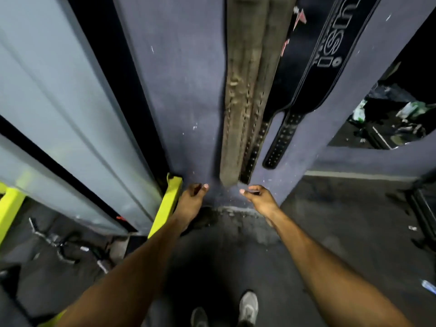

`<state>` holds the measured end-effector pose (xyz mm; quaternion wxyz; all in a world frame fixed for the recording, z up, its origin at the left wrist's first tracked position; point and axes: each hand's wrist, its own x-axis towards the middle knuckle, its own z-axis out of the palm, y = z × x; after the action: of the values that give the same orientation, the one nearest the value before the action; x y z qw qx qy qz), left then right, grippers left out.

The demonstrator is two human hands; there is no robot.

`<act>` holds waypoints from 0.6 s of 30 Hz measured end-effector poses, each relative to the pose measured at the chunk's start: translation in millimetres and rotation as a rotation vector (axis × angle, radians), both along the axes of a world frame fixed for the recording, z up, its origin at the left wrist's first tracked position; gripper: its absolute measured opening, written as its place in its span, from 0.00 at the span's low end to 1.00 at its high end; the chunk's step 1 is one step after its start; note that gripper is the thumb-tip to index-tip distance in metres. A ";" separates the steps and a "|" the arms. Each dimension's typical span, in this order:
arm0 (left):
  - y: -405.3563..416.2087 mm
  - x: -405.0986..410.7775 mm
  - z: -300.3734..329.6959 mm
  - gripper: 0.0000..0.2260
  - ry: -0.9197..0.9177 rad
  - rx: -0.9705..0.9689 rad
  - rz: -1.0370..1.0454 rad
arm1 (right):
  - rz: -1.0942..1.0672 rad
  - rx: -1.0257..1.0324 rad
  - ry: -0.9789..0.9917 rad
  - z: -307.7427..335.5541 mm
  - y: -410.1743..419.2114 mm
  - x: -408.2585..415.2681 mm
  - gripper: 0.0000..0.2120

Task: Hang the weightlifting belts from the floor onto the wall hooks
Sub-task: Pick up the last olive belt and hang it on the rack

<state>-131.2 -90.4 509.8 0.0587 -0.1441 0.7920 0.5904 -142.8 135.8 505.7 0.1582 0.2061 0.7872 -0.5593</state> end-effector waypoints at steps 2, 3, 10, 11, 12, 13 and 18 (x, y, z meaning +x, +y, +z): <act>6.2 9.3 -20.1 0.14 -0.138 0.014 0.003 | 0.031 -0.004 -0.054 -17.3 5.2 3.7 0.22; 9.1 13.4 -29.3 0.16 -0.198 0.011 0.009 | 0.050 -0.006 -0.077 -24.7 8.1 4.2 0.21; 14.1 30.0 -83.6 0.12 -0.357 0.017 0.065 | 0.234 0.024 -0.160 -61.8 31.1 -13.8 0.18; 14.3 27.7 -90.0 0.14 -0.373 0.010 0.081 | 0.258 0.026 -0.168 -66.9 33.3 -20.1 0.18; 14.3 25.0 -96.1 0.15 -0.387 -0.007 0.095 | 0.272 0.024 -0.180 -73.0 35.0 -26.7 0.18; 14.4 21.9 -103.6 0.14 -0.385 -0.027 0.101 | 0.278 0.021 -0.190 -80.4 35.7 -33.1 0.19; 14.0 -5.1 -148.5 0.10 -0.385 -0.179 0.077 | 0.281 -0.004 -0.279 -141.4 30.0 -64.8 0.17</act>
<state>-136.3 -76.4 361.3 0.1731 -0.2892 0.8094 0.4809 -207.7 165.8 364.3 0.3425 0.1695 0.7775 -0.4994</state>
